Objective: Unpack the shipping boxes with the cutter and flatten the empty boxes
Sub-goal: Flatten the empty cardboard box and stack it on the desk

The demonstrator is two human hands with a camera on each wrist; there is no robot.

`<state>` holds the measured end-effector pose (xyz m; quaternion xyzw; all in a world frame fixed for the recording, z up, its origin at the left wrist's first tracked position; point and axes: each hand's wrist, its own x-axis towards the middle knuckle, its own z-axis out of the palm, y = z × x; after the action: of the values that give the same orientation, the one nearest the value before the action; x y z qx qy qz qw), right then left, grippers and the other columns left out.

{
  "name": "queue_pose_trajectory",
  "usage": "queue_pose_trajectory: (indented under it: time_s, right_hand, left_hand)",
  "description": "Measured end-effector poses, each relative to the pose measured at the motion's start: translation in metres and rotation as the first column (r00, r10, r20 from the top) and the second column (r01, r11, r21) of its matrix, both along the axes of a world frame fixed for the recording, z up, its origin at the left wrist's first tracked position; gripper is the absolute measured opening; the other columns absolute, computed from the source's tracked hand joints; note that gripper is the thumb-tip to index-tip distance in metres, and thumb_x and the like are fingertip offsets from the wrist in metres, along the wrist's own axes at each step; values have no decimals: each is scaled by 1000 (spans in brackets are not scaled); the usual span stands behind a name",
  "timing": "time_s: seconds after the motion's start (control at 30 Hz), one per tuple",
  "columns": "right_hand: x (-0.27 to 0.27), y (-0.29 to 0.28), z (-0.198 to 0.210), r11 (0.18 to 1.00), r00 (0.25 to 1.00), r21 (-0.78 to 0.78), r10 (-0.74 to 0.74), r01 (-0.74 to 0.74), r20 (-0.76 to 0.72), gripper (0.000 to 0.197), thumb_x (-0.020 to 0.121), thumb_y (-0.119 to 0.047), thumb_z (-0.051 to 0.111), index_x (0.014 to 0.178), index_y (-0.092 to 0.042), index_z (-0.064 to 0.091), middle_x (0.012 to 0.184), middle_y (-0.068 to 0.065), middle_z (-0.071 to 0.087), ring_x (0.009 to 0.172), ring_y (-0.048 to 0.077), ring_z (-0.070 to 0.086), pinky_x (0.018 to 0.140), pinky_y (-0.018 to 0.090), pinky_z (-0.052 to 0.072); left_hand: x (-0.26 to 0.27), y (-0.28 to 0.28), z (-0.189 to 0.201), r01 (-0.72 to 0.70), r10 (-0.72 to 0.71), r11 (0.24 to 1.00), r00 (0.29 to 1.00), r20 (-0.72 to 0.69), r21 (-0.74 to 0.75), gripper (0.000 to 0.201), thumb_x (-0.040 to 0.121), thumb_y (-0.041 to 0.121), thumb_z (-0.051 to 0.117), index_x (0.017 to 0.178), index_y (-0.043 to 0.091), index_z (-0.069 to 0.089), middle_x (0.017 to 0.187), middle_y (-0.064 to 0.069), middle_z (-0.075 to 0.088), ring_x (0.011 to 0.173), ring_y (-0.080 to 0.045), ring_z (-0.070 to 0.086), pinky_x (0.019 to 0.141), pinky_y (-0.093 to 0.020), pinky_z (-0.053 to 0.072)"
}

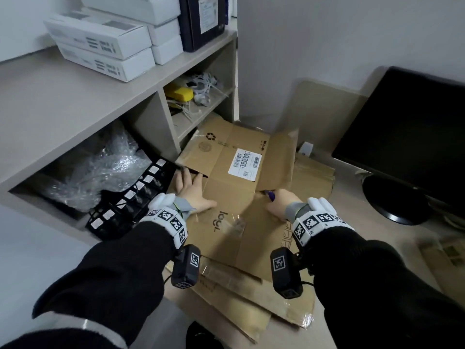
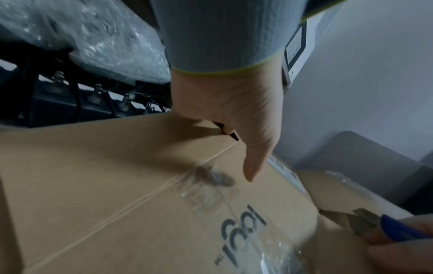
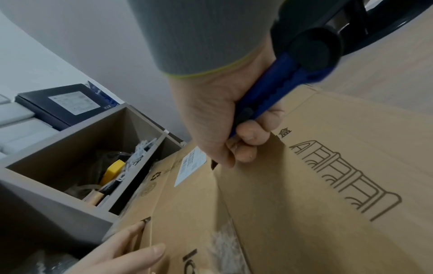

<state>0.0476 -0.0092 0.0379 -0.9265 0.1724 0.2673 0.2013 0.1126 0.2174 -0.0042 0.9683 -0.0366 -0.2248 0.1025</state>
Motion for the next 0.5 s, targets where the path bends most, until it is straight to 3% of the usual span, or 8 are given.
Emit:
queue_pose_trajectory:
  time_s: [0.13,0.27,0.4,0.5]
  right_hand:
    - [2,-5,-7,999,997,40,-14,18,-79,30,90,-22,48,62,-10,52,63,5,58,52,19,50,53,27,42]
    - [-1,-18,-5,991,993,111,-66,77,-94,43,94,-30,43,58,-10,52,55,5,57,44,19,47,48,24,39]
    - [-7,-30,1,978,986,162,-115,134,-122,42,94,-30,42,60,-9,53,59,8,58,45,20,45,51,25,39]
    - [-16,-42,4,958,976,197,-188,207,-111,34,95,-24,41,67,-8,52,44,2,56,41,18,43,46,23,36]
  left_hand:
    - [1,-10,-10,3,-5,1000,999,-53,-28,104,80,54,66,154,16,3,160,-12,-9,146,-34,-13,119,-44,2]
    - [4,-14,-4,-32,36,994,998,42,-102,81,80,44,70,146,19,31,154,-12,18,142,-34,13,114,-39,17]
    - [12,-16,12,-58,105,967,978,181,-249,45,78,33,72,121,21,64,128,-5,56,120,-26,51,97,-29,40]
    - [11,-20,24,-109,209,929,944,256,-354,14,75,23,75,87,19,69,92,1,66,96,-21,63,74,-23,42]
